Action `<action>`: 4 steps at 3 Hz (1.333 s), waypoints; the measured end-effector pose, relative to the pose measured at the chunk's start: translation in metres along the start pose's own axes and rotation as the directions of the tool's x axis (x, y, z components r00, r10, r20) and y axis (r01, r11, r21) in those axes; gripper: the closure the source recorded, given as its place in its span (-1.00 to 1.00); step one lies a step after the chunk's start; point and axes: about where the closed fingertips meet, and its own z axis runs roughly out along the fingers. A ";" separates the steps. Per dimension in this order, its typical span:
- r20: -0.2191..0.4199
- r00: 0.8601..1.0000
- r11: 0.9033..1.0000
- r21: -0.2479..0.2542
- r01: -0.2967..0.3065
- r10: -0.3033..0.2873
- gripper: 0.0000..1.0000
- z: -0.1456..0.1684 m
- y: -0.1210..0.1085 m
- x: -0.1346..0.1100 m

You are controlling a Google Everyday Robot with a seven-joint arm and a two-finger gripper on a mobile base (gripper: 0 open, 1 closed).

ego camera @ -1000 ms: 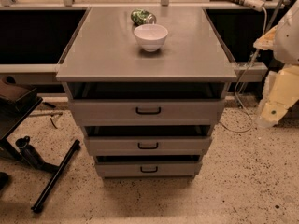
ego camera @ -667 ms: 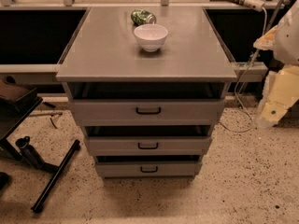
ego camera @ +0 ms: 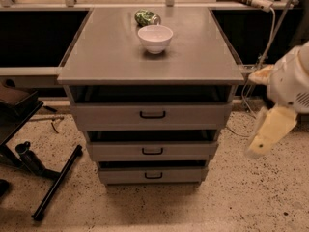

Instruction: Open bottom drawer

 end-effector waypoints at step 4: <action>0.169 0.981 0.989 -0.123 -0.078 0.098 -1.00 0.143 0.028 0.032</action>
Offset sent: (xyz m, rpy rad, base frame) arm 0.0112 0.0255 -0.1972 0.3148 0.1309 -0.0100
